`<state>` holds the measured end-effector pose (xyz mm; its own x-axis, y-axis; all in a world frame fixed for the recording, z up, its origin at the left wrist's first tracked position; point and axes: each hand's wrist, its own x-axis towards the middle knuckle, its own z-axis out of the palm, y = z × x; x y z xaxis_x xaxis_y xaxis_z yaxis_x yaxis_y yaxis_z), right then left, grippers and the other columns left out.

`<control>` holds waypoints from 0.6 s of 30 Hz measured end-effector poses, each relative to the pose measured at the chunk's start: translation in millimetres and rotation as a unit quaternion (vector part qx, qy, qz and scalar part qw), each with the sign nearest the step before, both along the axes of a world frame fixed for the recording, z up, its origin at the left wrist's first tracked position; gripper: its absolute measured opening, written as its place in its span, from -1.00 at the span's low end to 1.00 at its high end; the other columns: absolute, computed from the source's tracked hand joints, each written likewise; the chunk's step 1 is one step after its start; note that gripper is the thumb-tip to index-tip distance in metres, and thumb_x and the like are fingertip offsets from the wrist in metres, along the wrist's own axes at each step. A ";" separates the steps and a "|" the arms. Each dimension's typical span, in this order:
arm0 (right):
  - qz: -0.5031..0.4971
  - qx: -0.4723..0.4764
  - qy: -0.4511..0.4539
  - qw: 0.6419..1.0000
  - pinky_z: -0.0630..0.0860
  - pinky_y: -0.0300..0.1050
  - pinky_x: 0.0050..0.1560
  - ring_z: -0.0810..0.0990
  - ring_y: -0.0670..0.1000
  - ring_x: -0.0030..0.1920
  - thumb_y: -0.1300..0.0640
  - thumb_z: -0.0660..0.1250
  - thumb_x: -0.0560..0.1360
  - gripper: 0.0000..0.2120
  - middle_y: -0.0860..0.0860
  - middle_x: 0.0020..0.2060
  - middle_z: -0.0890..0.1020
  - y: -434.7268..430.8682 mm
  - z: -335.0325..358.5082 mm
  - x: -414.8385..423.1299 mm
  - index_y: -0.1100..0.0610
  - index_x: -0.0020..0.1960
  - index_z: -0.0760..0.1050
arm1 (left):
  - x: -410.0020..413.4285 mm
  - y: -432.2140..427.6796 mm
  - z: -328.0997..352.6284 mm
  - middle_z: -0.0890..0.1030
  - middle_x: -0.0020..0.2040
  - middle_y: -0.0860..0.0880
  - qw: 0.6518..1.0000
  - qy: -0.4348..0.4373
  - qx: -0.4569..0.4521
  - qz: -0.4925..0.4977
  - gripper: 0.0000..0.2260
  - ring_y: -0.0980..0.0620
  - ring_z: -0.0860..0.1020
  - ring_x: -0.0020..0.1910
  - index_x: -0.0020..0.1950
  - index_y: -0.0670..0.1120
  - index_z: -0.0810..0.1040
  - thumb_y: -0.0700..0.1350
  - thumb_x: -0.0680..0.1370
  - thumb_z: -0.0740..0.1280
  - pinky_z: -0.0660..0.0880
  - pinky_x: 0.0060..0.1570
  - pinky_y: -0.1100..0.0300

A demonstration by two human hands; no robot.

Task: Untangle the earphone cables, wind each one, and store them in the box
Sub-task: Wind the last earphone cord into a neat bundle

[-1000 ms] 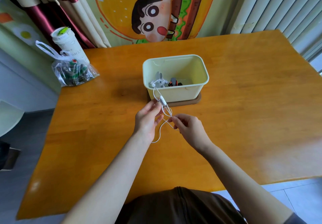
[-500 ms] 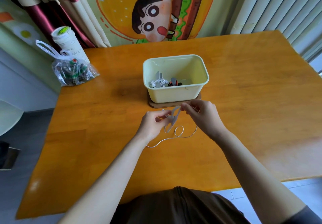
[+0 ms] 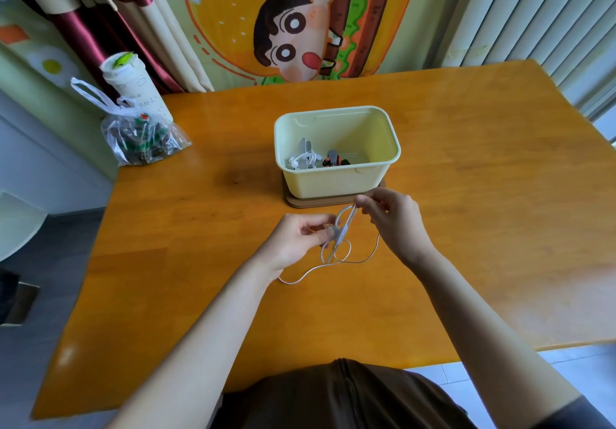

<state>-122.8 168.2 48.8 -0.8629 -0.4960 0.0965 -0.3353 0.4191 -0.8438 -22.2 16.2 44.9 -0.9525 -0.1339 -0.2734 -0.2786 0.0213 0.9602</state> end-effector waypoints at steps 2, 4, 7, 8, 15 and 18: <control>0.001 0.008 -0.015 1.000 0.34 -0.42 -0.35 0.49 -0.28 -0.39 0.11 0.32 0.53 -0.85 -0.17 -0.41 0.52 -0.9 -1.2 -0.2 0.08 -0.22 0.54 | 0.9 1.9 2.6 0.66 -0.14 0.07 1.000 -0.015 0.025 0.005 -0.80 0.19 0.53 -0.20 0.10 0.05 0.62 -0.15 0.52 0.36 0.42 -0.16 0.39; 0.008 0.019 -0.043 0.999 0.34 -0.41 -0.36 0.48 -0.26 -0.43 0.11 0.29 0.55 -0.79 -0.17 -0.43 0.52 -1.5 -2.5 0.0 0.04 -0.26 0.53 | 0.7 3.7 2.5 0.66 -0.12 0.06 0.997 -0.025 0.068 0.022 -0.80 0.14 0.54 -0.14 0.03 0.13 0.66 -0.06 0.44 0.38 0.38 -0.05 0.27; 0.038 0.013 -0.111 0.993 0.33 -0.39 -0.38 0.44 -0.24 -0.48 0.11 0.26 0.57 -0.67 -0.18 -0.53 0.49 -1.5 -5.9 7.6 -0.01 -0.37 0.48 | -3.7 6.7 2.9 0.67 -0.10 0.07 0.982 -0.015 0.171 0.079 -0.79 0.09 0.57 -0.06 -0.03 0.06 0.67 -0.09 0.37 0.38 0.37 0.11 0.05; 0.043 0.005 -0.135 0.990 0.32 -0.39 -0.40 0.42 -0.23 -0.49 0.10 0.24 0.58 -0.65 -0.18 -0.55 0.48 -1.9 -7.5 11.8 0.00 -0.38 0.47 | -5.9 7.2 2.3 0.67 -0.11 0.07 0.976 -0.012 0.190 0.102 -0.80 0.07 0.57 -0.05 -0.02 0.04 0.66 -0.12 0.39 0.37 0.37 0.14 0.02; 0.062 -0.009 -0.188 0.980 0.36 -0.25 -0.37 0.41 -0.15 -0.46 0.14 0.19 0.59 -0.69 -0.10 -0.45 0.52 -9.2 -20.9 33.9 0.06 -0.30 0.51 | -15.4 7.4 -2.0 0.66 -0.14 0.03 0.934 -0.015 0.260 0.245 -0.83 0.07 0.57 -0.08 0.06 0.00 0.61 -0.22 0.55 0.30 0.44 0.01 0.12; 0.076 0.017 -0.164 0.983 0.39 -0.22 -0.33 0.42 -0.16 -0.44 0.13 0.18 0.60 -0.71 -0.09 -0.46 0.50 -10.1 -21.3 40.1 0.04 -0.27 0.50 | -17.0 6.6 -3.5 0.65 -0.07 0.02 0.921 -0.021 0.258 0.292 -0.83 0.09 0.57 -0.06 0.08 0.00 0.61 -0.20 0.55 0.33 0.45 -0.03 0.17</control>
<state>-82.7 158.1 27.4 -0.7605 -0.6199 -0.1935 -0.1087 0.4152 -0.9032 -39.1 22.8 41.5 -0.7469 -0.4617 -0.4786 -0.1351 -0.5993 0.7890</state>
